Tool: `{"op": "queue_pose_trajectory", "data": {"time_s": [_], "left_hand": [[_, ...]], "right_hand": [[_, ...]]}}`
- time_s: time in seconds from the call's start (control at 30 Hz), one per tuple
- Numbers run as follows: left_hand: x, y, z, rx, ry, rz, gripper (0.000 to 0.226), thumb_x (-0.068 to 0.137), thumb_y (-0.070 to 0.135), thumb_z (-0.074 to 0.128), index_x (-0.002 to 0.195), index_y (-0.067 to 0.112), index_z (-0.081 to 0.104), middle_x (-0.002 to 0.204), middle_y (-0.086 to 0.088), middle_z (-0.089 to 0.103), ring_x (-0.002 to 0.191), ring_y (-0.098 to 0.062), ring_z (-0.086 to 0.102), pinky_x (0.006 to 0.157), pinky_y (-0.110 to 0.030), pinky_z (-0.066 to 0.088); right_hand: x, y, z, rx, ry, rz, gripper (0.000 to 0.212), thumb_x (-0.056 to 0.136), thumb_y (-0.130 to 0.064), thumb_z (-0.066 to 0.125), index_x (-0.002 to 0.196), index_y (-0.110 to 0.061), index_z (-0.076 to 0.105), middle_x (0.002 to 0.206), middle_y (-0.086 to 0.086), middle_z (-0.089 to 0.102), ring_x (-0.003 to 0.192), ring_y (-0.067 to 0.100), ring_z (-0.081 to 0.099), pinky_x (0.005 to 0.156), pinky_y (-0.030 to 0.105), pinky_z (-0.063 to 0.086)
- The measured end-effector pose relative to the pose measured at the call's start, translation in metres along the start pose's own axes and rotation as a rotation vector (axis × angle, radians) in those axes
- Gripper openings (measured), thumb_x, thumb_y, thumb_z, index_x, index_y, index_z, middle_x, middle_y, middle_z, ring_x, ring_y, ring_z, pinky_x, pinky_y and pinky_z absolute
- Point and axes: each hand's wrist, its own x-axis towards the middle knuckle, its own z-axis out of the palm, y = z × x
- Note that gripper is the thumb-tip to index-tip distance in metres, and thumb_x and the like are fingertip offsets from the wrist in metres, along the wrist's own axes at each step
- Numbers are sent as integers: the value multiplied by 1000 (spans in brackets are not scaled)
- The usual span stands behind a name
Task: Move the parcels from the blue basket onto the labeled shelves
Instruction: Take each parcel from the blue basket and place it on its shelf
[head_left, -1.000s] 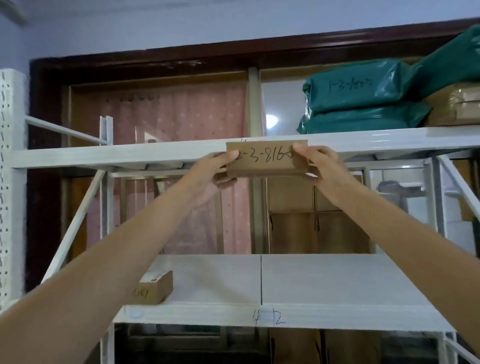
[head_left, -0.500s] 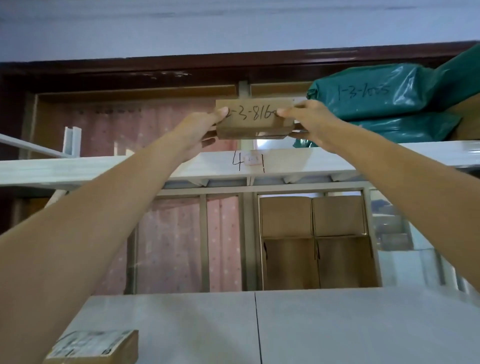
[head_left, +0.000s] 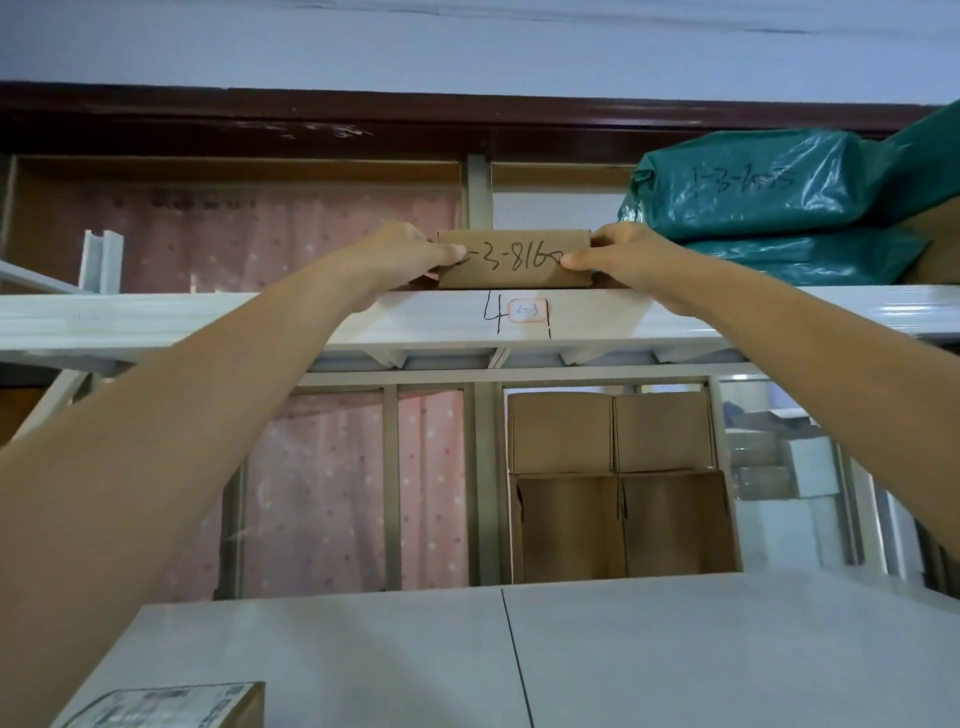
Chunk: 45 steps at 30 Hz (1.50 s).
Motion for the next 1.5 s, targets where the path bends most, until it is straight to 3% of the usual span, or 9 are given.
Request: {"op": "queue_pose_trajectory", "data": {"time_s": [0.2,0.4,0.57,0.67,0.83,0.93,1.13,1.33,1.5], "left_hand": [[2,2,5,37,7,-17,34,93,38,57,109,9,67,92,3,68,80,-6,60,74,-20,43],[-2,2,3,7,18,-15,38,93,34,57,113,2,65,111,-8,70,94,-15,65,83,-22,48],[-9,7,2,18,7,-20,41,92,34,58,115,1,64,116,-14,68,111,-26,63,105,-38,45],[-13,9,3,16,32,-16,34,93,30,58,112,3,66,114,-13,69,108,-25,64,103,-37,47],[-20,12,2,15,27,-32,27,92,31,60,108,10,66,114,-8,68,110,-23,63,105,-36,45],[-28,15,-1,7,33,-52,35,91,32,62,115,7,62,119,-9,66,111,-22,62,100,-31,47],[-70,21,-8,43,236,-41,49,87,41,63,125,13,53,120,-1,56,111,-19,54,98,-36,44],[-134,27,6,-134,136,-62,29,86,38,64,107,21,56,111,4,60,108,-19,60,92,-31,49],[-198,12,63,-107,27,-143,42,86,42,62,122,19,57,118,0,59,108,-17,55,88,-32,45]], "right_hand": [[0,-2,0,-39,-10,14,19,88,-32,68,102,-19,63,103,0,70,102,19,65,96,33,51],[-3,-1,1,-29,11,0,32,89,-33,67,114,-15,62,107,2,68,101,18,64,93,31,52],[-8,-3,-2,-21,12,-5,36,90,-33,66,118,-12,58,109,3,68,101,16,64,90,28,53],[-11,-3,-6,5,-10,-9,28,91,-28,66,113,-12,61,107,3,70,102,17,66,94,30,53],[-12,0,-9,62,-3,-25,21,90,-24,66,108,-14,62,107,5,70,98,16,68,85,24,56],[-13,0,-12,39,42,7,36,89,-35,65,116,-12,59,114,6,65,105,20,65,96,37,53],[-60,0,-37,-49,149,24,62,83,-50,63,135,-19,48,134,4,50,118,23,53,103,41,45],[-140,7,-48,-36,91,113,50,83,-49,65,124,-23,52,125,5,56,115,23,57,100,42,48],[-228,36,-28,-94,16,199,47,87,-50,62,127,-28,51,114,-6,58,106,15,54,91,30,42]]}}
